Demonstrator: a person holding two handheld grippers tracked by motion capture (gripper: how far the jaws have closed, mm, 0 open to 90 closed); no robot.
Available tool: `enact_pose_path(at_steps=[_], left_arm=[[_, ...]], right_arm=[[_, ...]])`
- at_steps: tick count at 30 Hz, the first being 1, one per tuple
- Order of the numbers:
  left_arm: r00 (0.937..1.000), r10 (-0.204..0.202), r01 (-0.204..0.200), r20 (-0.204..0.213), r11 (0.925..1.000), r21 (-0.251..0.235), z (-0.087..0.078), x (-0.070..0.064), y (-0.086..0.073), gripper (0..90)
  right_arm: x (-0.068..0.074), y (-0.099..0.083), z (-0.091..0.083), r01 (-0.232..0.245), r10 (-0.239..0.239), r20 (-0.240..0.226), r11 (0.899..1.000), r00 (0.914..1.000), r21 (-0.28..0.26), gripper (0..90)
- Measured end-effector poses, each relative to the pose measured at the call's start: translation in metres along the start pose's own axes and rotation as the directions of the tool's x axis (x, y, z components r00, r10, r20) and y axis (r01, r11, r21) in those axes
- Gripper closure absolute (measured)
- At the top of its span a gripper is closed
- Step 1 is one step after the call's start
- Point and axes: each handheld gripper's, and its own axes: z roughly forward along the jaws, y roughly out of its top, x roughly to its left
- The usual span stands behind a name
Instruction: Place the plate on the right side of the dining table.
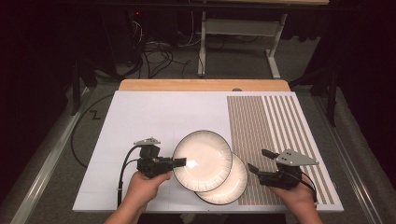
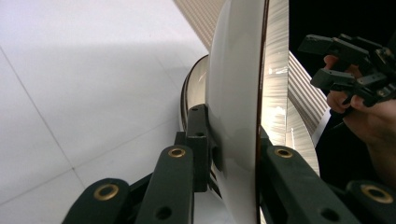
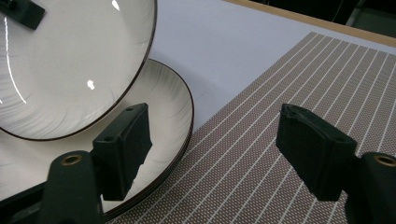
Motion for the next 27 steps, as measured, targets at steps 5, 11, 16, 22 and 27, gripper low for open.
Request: enact_pose_path(at_steps=[5,11,16,22,27], left_arm=[[0.9977,0.067,-0.066,0.013,0.9962,-0.057,-0.004,-0.003,-0.007,78.7],[0.9887,0.15,-0.149,-0.003,0.9842,-0.096,-0.006,-0.007,-0.01,78.6],[0.9788,0.205,-0.205,-0.012,0.9718,-0.117,-0.007,-0.011,-0.013,78.6],[0.9669,0.253,-0.255,-0.036,0.9566,-0.141,-0.008,-0.015,-0.015,78.5],[0.946,0.319,-0.324,-0.059,0.9336,-0.153,-0.01,-0.02,-0.015,78.7]], right_arm=[[-0.002,-0.002,-0.003,-0.014,0.014,0.013,1.0,0.9998,-0.011,21.2],[-0.005,-0.002,-0.004,-0.028,0.029,0.038,0.999,0.9988,-0.038,15.8],[-0.007,-0.001,-0.008,-0.05,0.053,0.055,0.997,0.9971,-0.056,9.2],[-0.006,0.0,-0.011,-0.061,0.066,0.06,0.995,0.996,-0.08,1.2],[-0.004,0.001,-0.012,-0.062,0.066,0.042,0.993,0.9969,-0.096,1.2]])
